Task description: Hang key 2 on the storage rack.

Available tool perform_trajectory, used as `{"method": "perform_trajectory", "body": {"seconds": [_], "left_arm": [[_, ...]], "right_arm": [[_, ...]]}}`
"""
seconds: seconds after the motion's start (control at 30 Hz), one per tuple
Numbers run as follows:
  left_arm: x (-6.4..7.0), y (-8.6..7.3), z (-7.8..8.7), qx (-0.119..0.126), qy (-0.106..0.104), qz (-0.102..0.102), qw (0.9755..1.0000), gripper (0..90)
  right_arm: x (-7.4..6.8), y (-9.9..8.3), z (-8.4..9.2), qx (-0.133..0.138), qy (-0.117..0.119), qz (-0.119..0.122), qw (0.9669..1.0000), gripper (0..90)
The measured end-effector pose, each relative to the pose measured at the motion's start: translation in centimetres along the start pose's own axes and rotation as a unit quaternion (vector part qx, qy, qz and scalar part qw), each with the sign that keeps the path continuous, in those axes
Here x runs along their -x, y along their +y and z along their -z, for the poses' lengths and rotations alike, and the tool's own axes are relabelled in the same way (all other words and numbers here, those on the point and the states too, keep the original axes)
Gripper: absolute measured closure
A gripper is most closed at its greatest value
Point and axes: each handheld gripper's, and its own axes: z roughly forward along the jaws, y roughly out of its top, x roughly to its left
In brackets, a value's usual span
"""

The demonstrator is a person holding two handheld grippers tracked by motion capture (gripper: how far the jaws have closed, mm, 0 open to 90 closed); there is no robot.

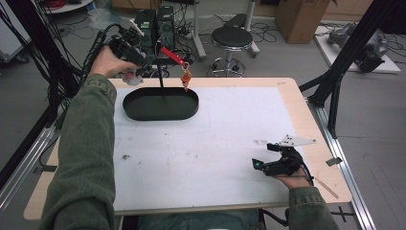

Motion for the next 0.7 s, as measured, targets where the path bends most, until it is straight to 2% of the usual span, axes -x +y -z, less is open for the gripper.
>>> {"method": "perform_trajectory", "body": {"seconds": [0.07, 0.17, 0.23, 0.27, 0.37, 0.53, 0.57, 0.63, 0.7], "left_arm": [[-0.1, -0.2, 0.2, 0.004, -0.008, 0.002, 1.0000, 10.1], [-0.2, -0.4, 0.6, 0.018, -0.037, -0.001, 0.9991, 5.9], [-0.2, -0.5, 0.9, 0.024, -0.056, -0.004, 0.9981, 5.5], [-0.1, -0.5, 1.1, 0.028, -0.059, -0.004, 0.9978, 5.5], [0.1, -0.6, 1.4, 0.038, -0.061, -0.011, 0.9974, 5.1], [0.6, -0.8, 1.7, 0.036, -0.049, -0.026, 0.9978, 1.8], [0.8, -0.9, 1.8, 0.044, -0.049, -0.028, 0.9975, 1.8], [1.0, -1.2, 2.0, 0.055, -0.056, -0.028, 0.9966, 1.8], [1.2, -1.5, 2.0, 0.054, -0.060, -0.030, 0.9963, 1.8]], "right_arm": [[0.0, 0.0, 0.0, -0.001, 0.000, -0.001, 1.0000, 0.5], [0.0, 0.1, -0.1, 0.000, 0.000, 0.002, 1.0000, 0.5], [0.0, 0.1, -0.2, -0.002, -0.002, 0.002, 1.0000, 0.5], [0.0, 0.1, -0.2, -0.002, 0.000, 0.002, 1.0000, 0.5], [0.0, 0.2, -0.3, -0.004, -0.001, 0.002, 1.0000, 0.5], [0.0, 0.2, -0.4, -0.003, -0.001, 0.003, 1.0000, 0.5], [0.0, 0.2, -0.4, -0.003, -0.001, 0.003, 1.0000, 0.5], [0.0, 0.2, -0.4, -0.003, -0.001, 0.003, 1.0000, 0.5], [0.0, 0.2, -0.4, -0.004, -0.001, 0.003, 1.0000, 0.5]]}}
